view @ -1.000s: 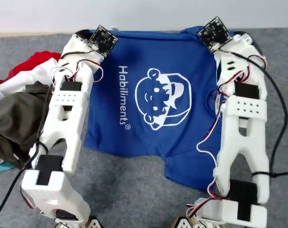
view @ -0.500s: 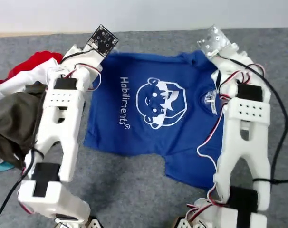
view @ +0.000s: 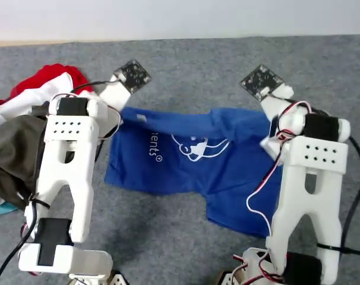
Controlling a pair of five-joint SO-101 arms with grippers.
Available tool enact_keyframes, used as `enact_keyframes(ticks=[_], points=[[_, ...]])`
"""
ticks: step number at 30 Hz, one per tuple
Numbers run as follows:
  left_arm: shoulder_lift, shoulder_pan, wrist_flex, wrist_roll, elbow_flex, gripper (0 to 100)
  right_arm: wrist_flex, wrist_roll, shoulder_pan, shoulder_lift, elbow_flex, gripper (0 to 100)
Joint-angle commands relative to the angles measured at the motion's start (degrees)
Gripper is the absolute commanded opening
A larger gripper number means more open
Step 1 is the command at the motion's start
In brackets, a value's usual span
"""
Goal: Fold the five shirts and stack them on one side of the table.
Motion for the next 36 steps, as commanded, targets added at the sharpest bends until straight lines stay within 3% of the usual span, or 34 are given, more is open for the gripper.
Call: enact_keyframes(ticks=[1, 7, 16, 25, 32, 36], points=[[-2.8, -0.4, 6.6, -3.3, -1.7, 0, 7.9, 0.3, 0.1, -3.5, -4.2, 1.1], [-2.8, -0.3, 7.8, -4.0, 4.2, 0, 17.6, 0.3, 0.2, -3.6, -3.6, 1.1], [-2.9, 3.3, 7.6, -7.5, 15.1, 0, 17.2, 0.4, 0.9, -7.9, 9.9, 1.0], [-2.9, 3.2, -1.5, -7.5, 21.1, 3, 14.2, 0.4, 1.0, -8.7, 15.0, 1.7], [-3.4, 0.1, -1.7, -7.5, 20.4, 16, 14.4, 0.2, 2.1, -9.0, 12.9, 22.9], [-3.4, -0.7, -1.6, -7.4, 18.1, 16, 14.0, 0.1, 3.8, -8.6, 8.3, 24.9]])
